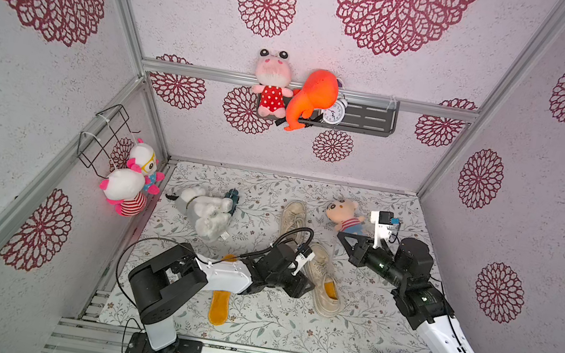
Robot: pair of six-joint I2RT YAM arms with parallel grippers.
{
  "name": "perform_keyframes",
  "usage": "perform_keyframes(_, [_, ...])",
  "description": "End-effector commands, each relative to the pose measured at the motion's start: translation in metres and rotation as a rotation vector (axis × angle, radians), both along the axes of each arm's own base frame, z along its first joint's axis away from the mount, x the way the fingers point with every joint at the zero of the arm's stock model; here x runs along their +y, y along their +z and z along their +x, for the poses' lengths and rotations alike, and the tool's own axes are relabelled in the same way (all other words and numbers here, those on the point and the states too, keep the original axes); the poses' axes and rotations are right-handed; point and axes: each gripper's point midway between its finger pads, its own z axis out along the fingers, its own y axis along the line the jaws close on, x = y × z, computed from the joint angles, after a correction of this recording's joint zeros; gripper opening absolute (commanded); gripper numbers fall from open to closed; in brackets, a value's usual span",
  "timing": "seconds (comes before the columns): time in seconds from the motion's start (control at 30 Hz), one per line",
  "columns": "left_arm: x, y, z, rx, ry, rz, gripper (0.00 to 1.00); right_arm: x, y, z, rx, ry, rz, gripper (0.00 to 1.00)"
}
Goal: Remove the insole from the shoe
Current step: Untie the shoelace on the shoe.
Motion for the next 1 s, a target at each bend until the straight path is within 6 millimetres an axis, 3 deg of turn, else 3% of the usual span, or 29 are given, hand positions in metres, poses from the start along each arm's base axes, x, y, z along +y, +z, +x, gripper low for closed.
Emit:
perform_keyframes(0.0, [-0.002,0.012,0.002,-0.029,0.016,-0.030,0.57,0.002,0.031,-0.002,-0.086,0.015,0.044,0.00])
perform_keyframes(0.1, [0.000,0.015,0.005,-0.041,0.033,-0.029,0.57,0.002,0.015,0.004,-0.039,-0.006,-0.008,0.00])
perform_keyframes(0.3, [0.021,0.026,0.014,-0.093,0.135,-0.007,0.57,0.022,-0.046,0.004,0.081,0.022,-0.199,0.00])
perform_keyframes(0.4, [0.046,0.036,0.019,-0.131,0.246,0.003,0.56,0.033,-0.078,-0.004,0.133,0.051,-0.300,0.00])
perform_keyframes(0.6, [0.130,0.078,0.039,-0.266,0.629,0.031,0.56,0.041,-0.123,-0.016,0.200,0.073,-0.425,0.00])
perform_keyframes(0.73, [0.152,0.086,0.043,-0.255,0.727,-0.018,0.57,0.048,-0.156,-0.026,0.250,0.111,-0.505,0.00])
perform_keyframes(0.8, [0.152,0.085,0.045,-0.242,0.739,-0.035,0.57,0.051,-0.161,-0.027,0.259,0.116,-0.520,0.02])
perform_keyframes(0.87, [0.148,0.085,0.047,-0.236,0.729,-0.038,0.57,0.053,-0.157,-0.025,0.250,0.110,-0.519,0.17])
perform_keyframes(0.97, [0.143,0.087,0.048,-0.232,0.713,-0.039,0.57,0.046,-0.133,-0.018,0.196,0.068,-0.532,0.36])
